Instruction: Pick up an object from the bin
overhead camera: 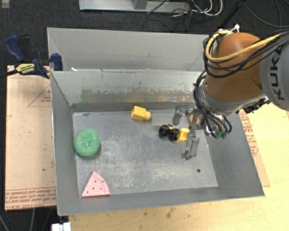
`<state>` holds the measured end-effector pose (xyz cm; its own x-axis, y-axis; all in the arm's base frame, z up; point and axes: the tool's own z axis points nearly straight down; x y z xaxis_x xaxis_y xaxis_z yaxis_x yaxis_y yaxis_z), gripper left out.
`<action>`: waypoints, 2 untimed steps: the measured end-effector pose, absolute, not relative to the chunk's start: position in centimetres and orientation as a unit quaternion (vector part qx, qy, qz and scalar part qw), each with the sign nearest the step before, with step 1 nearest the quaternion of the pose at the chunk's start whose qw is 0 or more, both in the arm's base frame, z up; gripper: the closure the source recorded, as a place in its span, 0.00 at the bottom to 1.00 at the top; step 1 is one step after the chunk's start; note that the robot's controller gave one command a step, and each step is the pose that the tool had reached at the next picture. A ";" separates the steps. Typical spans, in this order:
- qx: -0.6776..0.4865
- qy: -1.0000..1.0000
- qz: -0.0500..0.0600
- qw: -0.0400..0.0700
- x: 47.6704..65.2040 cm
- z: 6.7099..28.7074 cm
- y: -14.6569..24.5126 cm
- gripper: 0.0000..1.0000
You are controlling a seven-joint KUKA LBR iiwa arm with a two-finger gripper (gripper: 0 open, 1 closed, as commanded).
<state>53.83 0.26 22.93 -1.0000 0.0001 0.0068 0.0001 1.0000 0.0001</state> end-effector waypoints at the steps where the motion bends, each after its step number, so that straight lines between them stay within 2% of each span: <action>1: 0.000 -1.000 0.000 -0.001 54.0 23.4 0.3 0.00; 2: -0.022 -1.000 -0.001 -0.003 54.5 20.4 -0.3 0.00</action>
Offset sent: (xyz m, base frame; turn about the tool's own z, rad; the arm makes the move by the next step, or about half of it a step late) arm 0.0090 -0.0122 -0.0565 0.0878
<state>54.53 -0.26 20.44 -0.9990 0.0435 -0.0069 0.0435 0.9991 0.0015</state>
